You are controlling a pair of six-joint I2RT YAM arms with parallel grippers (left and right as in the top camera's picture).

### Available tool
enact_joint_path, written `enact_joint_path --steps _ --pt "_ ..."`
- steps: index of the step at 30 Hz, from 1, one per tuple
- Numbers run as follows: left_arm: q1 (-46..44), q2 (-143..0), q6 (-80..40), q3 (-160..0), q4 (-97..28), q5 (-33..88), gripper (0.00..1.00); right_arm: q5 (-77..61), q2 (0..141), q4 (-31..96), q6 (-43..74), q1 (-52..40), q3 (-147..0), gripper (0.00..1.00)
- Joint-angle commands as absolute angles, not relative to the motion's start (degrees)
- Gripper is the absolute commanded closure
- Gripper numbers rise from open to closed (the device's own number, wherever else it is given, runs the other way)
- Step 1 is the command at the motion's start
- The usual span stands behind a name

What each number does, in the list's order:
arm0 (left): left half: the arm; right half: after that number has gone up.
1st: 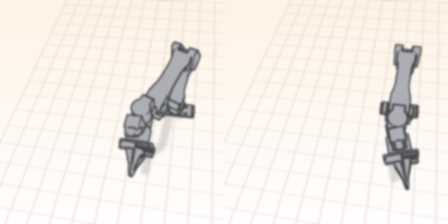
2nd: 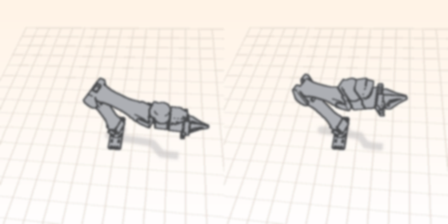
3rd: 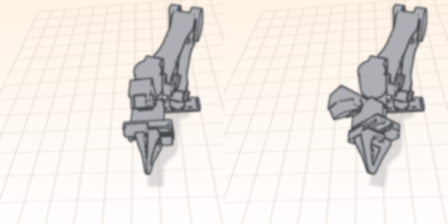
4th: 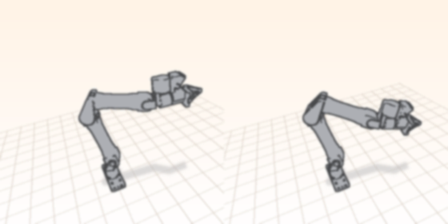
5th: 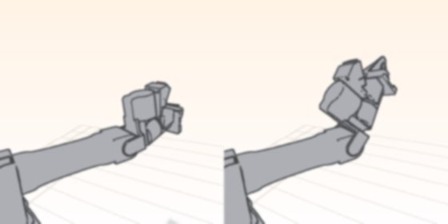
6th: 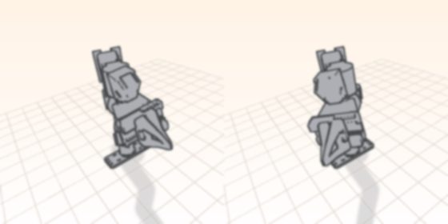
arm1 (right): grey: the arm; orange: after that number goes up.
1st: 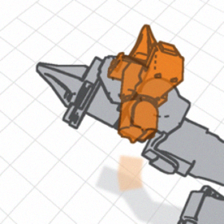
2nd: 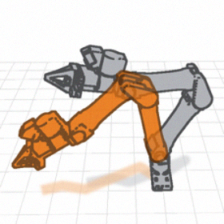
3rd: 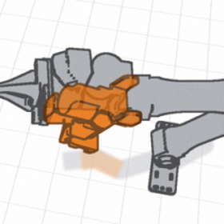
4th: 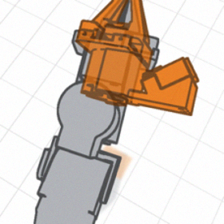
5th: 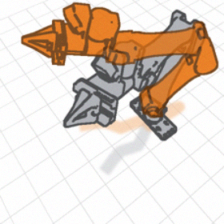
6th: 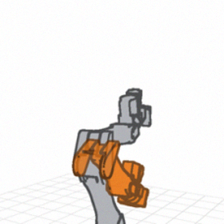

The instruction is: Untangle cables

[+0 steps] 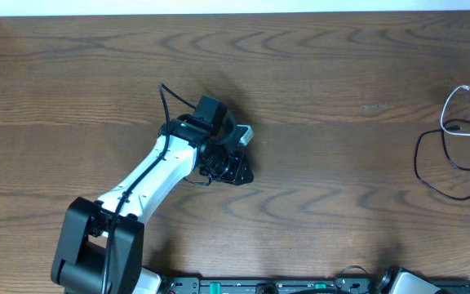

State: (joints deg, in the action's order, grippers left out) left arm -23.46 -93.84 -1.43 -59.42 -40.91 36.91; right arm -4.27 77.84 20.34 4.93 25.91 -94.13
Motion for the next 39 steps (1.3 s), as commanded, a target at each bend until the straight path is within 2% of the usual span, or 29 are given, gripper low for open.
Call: enact_joint_path --steps 1,7,19,22,27,32,34,39 --pt "-23.6 -93.9 -1.1 -59.3 -41.1 36.4 0.7 -3.3 78.8 22.9 4.0 25.7 -93.8 0.99" --pt "-23.6 -93.9 -1.1 -59.3 -41.1 36.4 0.7 -2.9 81.7 22.5 4.0 25.9 -93.7 0.99" --pt "-23.6 -93.9 -1.4 -59.3 -41.1 36.4 0.7 -3.0 86.5 -2.1 4.2 27.0 -93.7 0.99" --pt "-23.6 -93.9 -1.6 -59.3 -41.1 36.4 0.7 -2.9 86.4 -4.4 4.2 27.0 -93.7 0.99" --pt "-23.6 -93.9 -1.6 -59.3 -41.0 36.4 0.7 -3.0 86.5 11.8 4.2 27.1 -93.7 0.99" --pt "-23.6 -93.9 -1.6 -59.3 -41.0 36.4 0.7 -1.3 87.0 40.1 4.2 27.8 -93.7 0.99" --pt "-23.6 -93.9 -1.6 -59.3 -41.1 36.4 0.7 1.7 87.8 45.8 4.2 28.2 -93.6 0.99" --pt "-23.6 -93.9 -1.6 -59.3 -41.1 36.4 0.7 7.7 89.0 50.3 4.2 29.2 -93.6 0.99"
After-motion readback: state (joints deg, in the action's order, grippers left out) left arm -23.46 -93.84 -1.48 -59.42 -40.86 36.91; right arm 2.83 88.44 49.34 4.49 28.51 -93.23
